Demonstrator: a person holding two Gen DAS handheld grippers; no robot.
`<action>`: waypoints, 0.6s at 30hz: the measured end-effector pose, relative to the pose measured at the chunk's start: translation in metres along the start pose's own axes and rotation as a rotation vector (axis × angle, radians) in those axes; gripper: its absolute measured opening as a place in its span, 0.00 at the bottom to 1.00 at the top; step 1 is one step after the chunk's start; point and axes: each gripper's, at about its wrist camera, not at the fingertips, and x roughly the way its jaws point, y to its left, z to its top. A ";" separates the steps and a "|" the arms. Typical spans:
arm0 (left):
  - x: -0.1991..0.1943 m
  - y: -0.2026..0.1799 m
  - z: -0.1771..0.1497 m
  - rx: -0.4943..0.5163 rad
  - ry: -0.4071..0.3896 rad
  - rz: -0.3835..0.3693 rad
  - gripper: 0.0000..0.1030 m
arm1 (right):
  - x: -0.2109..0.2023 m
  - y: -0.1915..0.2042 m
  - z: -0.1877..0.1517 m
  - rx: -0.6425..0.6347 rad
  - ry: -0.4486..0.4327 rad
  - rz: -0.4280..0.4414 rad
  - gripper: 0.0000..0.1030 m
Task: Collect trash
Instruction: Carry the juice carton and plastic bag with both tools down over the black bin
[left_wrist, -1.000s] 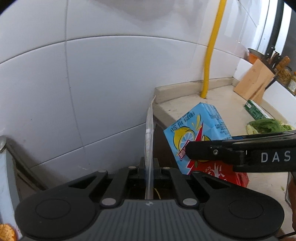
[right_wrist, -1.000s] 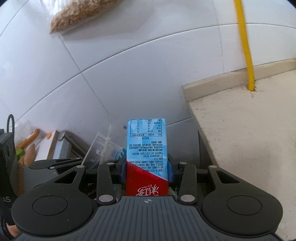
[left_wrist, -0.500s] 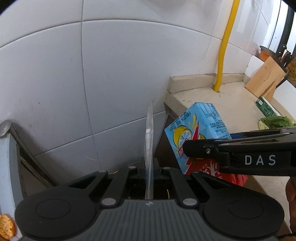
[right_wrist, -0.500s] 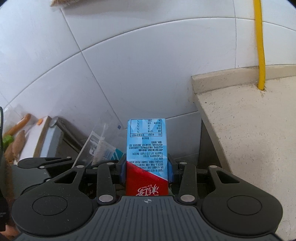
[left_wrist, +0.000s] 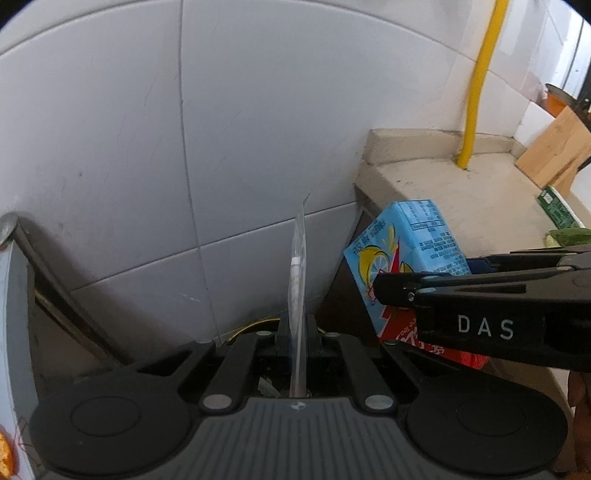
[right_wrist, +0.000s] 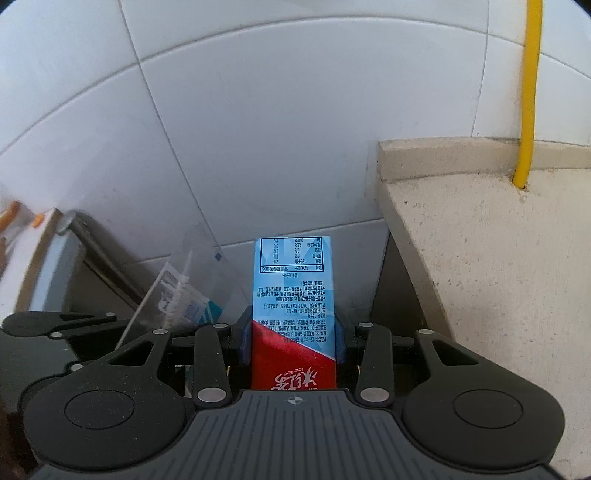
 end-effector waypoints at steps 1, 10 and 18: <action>0.002 0.001 -0.001 -0.004 0.006 0.003 0.02 | 0.002 0.000 0.000 -0.002 0.004 -0.002 0.46; 0.023 0.009 -0.003 -0.050 0.068 0.041 0.02 | 0.023 0.003 0.003 -0.035 0.037 -0.030 0.46; 0.039 0.012 -0.006 -0.081 0.132 0.065 0.02 | 0.042 0.003 0.003 -0.044 0.082 -0.016 0.46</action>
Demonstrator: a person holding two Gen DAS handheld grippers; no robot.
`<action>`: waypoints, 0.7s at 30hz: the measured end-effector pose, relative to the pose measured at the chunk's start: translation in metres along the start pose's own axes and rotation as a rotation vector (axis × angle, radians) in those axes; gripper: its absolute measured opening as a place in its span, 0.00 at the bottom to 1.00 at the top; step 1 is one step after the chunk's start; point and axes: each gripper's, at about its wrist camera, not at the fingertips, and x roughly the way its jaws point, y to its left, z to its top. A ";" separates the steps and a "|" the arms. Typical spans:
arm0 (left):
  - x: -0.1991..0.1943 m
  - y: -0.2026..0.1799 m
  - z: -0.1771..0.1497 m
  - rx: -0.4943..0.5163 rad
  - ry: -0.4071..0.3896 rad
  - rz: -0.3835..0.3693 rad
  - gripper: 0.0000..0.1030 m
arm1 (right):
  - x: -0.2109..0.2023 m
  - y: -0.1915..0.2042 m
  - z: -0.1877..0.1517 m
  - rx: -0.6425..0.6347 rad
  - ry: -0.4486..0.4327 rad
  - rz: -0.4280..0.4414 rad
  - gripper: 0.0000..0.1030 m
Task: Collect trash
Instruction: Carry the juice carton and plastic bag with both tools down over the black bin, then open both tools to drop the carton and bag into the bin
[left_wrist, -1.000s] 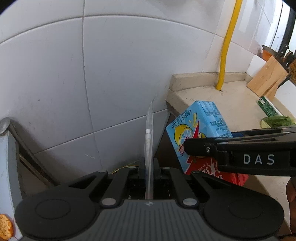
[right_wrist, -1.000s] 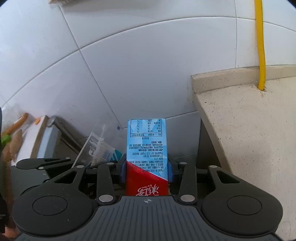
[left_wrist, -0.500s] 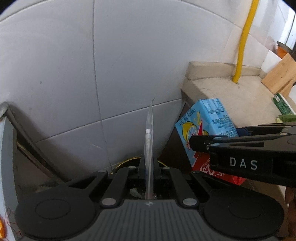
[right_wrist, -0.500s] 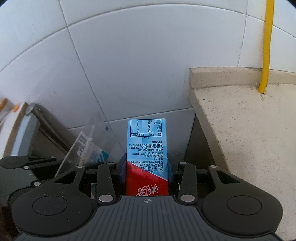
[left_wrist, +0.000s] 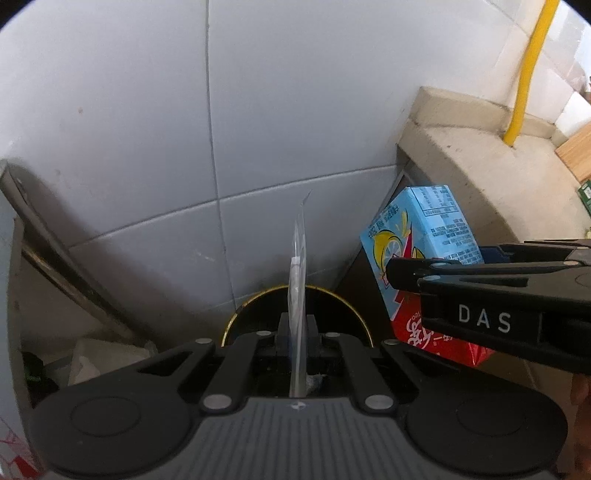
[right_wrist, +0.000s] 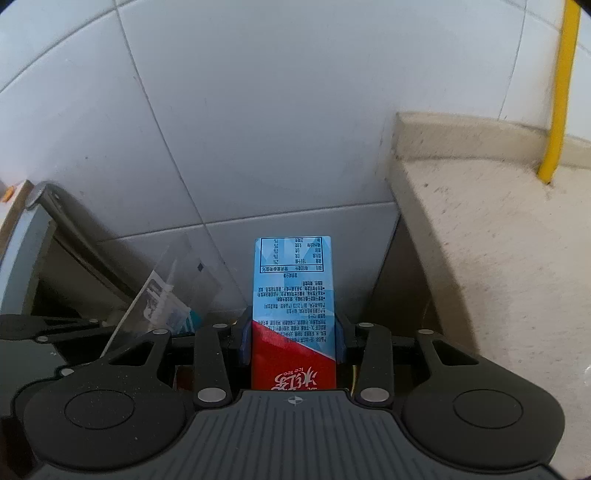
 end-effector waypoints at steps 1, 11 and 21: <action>0.003 0.000 0.001 -0.009 0.010 0.001 0.02 | 0.003 -0.001 0.000 0.000 0.005 0.002 0.46; 0.022 0.002 0.001 -0.064 0.080 0.020 0.02 | 0.029 -0.012 -0.003 0.021 0.072 0.024 0.46; 0.046 -0.001 0.006 -0.124 0.146 0.014 0.02 | 0.058 -0.018 -0.004 0.035 0.131 0.029 0.46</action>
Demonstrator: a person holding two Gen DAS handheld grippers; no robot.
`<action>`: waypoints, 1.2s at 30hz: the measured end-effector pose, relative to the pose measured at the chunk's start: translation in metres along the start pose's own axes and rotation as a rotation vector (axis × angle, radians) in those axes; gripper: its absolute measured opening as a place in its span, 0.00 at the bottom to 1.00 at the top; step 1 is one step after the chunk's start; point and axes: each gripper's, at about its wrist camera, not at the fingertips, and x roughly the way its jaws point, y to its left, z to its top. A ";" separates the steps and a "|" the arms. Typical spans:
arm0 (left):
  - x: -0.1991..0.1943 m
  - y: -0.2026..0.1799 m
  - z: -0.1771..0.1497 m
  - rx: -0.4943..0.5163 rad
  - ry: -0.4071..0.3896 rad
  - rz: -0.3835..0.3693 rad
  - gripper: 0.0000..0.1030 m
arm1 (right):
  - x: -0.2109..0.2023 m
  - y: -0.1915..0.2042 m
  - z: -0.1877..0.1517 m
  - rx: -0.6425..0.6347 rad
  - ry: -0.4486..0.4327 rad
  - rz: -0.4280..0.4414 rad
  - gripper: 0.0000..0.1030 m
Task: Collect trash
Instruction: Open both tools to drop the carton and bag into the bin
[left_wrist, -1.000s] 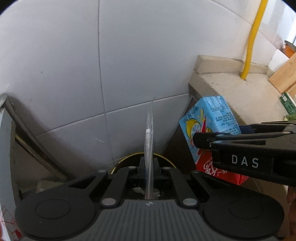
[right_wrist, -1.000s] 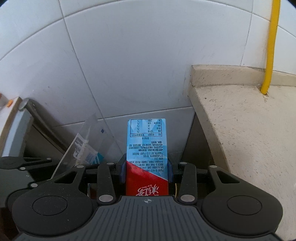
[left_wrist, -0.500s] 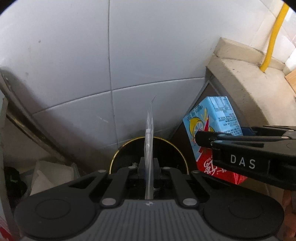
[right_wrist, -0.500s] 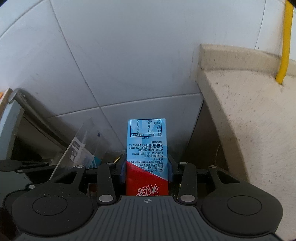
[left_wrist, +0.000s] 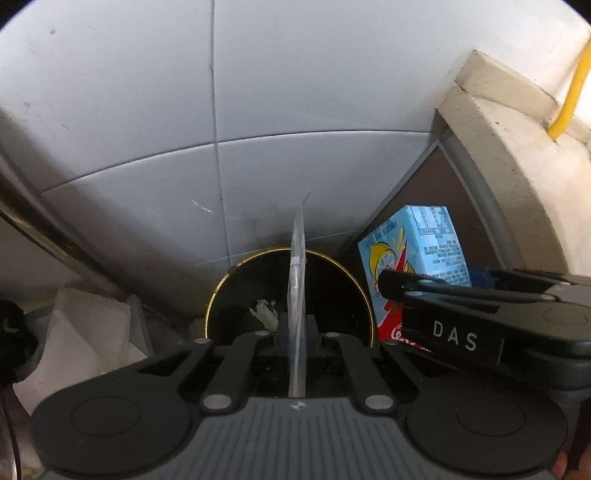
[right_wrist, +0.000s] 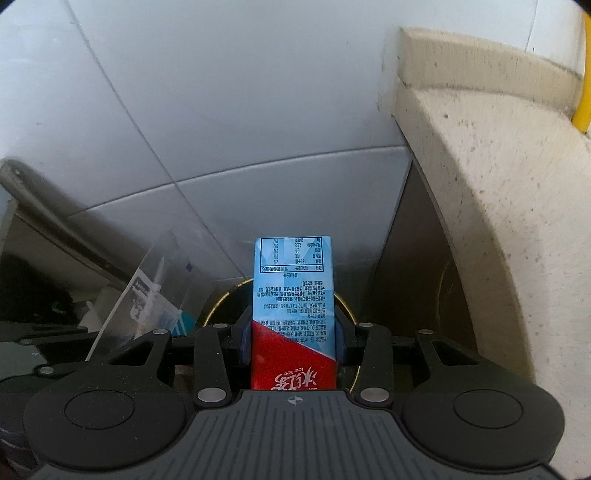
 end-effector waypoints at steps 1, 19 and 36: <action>0.002 0.000 0.002 -0.009 0.005 -0.004 0.02 | 0.003 -0.001 0.001 0.005 0.006 0.001 0.46; 0.019 0.008 0.016 -0.116 0.019 0.016 0.22 | 0.046 -0.027 0.008 0.123 0.069 0.017 0.50; -0.006 0.005 0.021 -0.070 -0.117 0.064 0.27 | 0.021 -0.023 0.006 0.128 0.019 -0.005 0.53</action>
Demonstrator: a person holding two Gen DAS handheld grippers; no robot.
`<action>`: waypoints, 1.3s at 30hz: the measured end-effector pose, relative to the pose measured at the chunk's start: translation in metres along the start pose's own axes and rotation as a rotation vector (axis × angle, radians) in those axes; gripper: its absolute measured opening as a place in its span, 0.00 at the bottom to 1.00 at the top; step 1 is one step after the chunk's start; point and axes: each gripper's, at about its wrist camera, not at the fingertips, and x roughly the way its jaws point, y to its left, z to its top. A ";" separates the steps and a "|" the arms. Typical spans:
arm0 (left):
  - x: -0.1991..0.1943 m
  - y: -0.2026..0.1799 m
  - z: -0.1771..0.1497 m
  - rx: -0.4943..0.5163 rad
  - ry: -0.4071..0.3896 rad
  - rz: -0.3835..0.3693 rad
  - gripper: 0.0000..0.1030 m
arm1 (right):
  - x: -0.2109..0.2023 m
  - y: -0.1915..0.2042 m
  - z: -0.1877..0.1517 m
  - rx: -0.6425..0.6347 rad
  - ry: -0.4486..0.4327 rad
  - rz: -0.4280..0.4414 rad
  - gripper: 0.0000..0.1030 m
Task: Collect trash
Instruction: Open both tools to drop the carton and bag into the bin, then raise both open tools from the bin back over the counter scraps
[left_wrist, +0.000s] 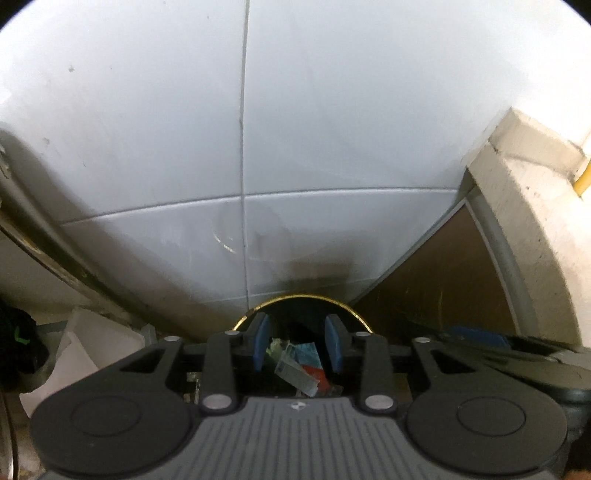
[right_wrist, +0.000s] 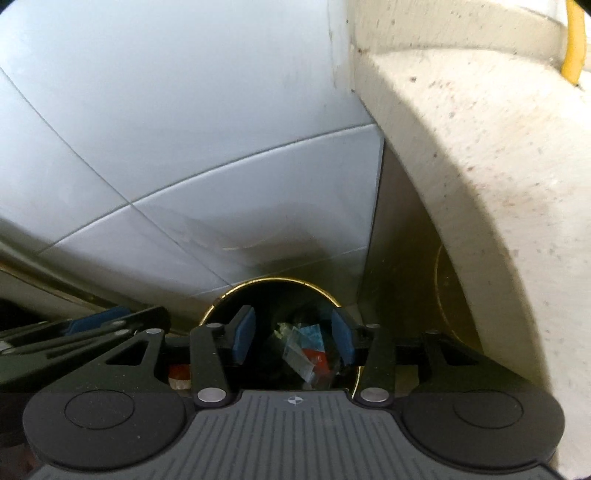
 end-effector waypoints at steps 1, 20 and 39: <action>-0.002 -0.001 0.000 -0.002 -0.010 -0.001 0.27 | -0.004 0.001 -0.001 0.001 -0.008 -0.002 0.53; -0.037 -0.008 -0.012 0.068 -0.129 -0.083 0.32 | -0.104 -0.029 -0.021 0.041 -0.189 -0.040 0.60; -0.076 -0.081 -0.048 0.247 -0.157 -0.223 0.33 | -0.191 -0.102 -0.080 0.178 -0.333 -0.159 0.65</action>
